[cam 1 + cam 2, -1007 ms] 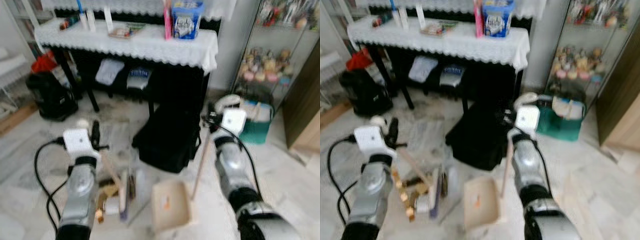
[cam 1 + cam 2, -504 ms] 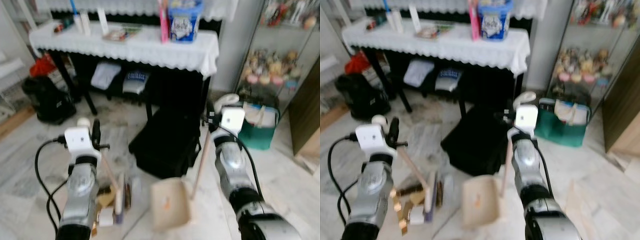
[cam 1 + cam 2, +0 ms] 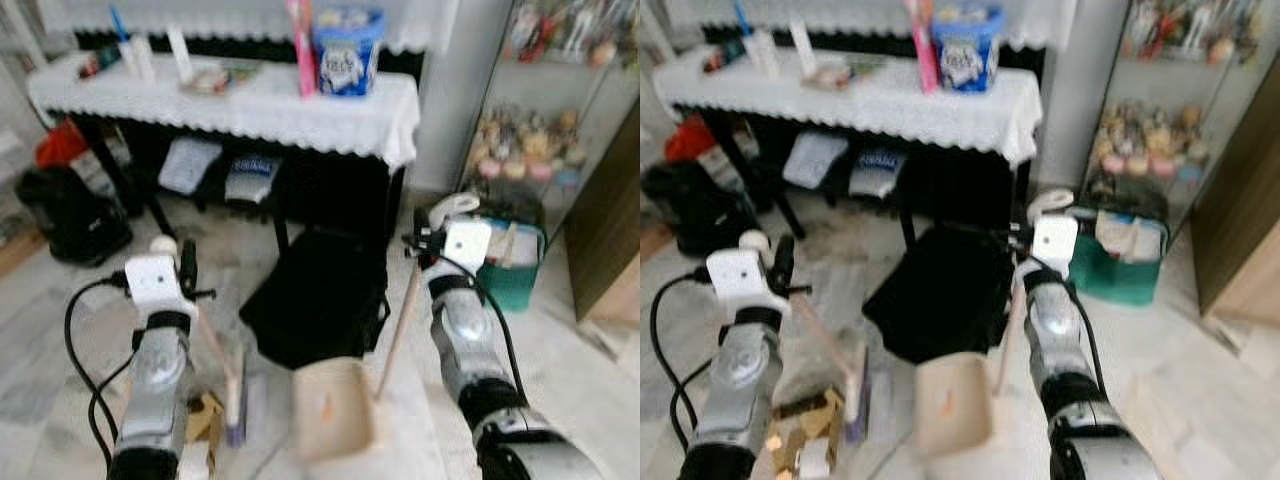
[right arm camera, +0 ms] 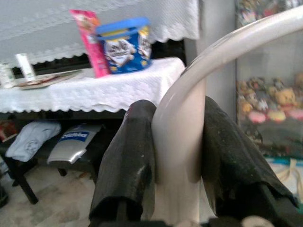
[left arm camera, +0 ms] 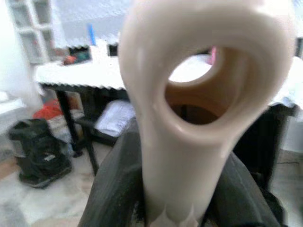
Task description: Sweep floor
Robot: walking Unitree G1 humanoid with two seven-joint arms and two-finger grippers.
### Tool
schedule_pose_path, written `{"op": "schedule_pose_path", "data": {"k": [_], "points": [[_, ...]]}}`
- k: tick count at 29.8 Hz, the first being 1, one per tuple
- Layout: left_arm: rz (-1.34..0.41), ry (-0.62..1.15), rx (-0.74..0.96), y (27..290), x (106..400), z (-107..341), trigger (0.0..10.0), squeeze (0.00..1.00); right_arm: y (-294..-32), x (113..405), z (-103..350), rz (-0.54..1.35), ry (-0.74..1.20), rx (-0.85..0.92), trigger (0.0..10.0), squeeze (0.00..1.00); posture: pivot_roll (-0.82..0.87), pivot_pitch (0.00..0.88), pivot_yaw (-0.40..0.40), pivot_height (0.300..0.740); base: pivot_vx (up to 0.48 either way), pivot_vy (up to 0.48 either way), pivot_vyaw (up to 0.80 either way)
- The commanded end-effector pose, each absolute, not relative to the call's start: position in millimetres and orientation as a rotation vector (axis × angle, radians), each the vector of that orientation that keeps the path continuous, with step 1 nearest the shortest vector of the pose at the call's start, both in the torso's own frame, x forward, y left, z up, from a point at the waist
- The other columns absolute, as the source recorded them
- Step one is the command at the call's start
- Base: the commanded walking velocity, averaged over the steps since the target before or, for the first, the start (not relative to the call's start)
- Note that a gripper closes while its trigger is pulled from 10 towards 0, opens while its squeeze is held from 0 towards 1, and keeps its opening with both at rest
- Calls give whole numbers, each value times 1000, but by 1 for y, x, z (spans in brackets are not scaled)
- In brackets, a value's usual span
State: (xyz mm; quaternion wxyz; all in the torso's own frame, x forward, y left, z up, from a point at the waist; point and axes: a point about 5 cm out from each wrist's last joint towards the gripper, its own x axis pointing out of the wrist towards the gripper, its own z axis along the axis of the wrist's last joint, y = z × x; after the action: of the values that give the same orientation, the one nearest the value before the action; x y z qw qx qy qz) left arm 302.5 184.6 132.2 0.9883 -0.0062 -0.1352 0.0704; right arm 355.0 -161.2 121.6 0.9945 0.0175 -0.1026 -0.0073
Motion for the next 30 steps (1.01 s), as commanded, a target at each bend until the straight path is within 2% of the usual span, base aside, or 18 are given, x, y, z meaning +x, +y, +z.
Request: {"op": "schedule_pose_path", "data": {"k": [1,10,30], "points": [[149,-311,-1,189,304,141,10000,0,-156,358,132,7,-250,28,10000,0,-5,13,84,740,0,0,0],[155,-291,5,193,307,139,10000,0,-160,354,127,3,-239,24,10000,0,-8,32,88,740,0,0,0],[127,-296,4,191,309,140,10000,0,-158,353,128,6,-243,36,10000,0,-4,37,88,740,0,388,0]]}}
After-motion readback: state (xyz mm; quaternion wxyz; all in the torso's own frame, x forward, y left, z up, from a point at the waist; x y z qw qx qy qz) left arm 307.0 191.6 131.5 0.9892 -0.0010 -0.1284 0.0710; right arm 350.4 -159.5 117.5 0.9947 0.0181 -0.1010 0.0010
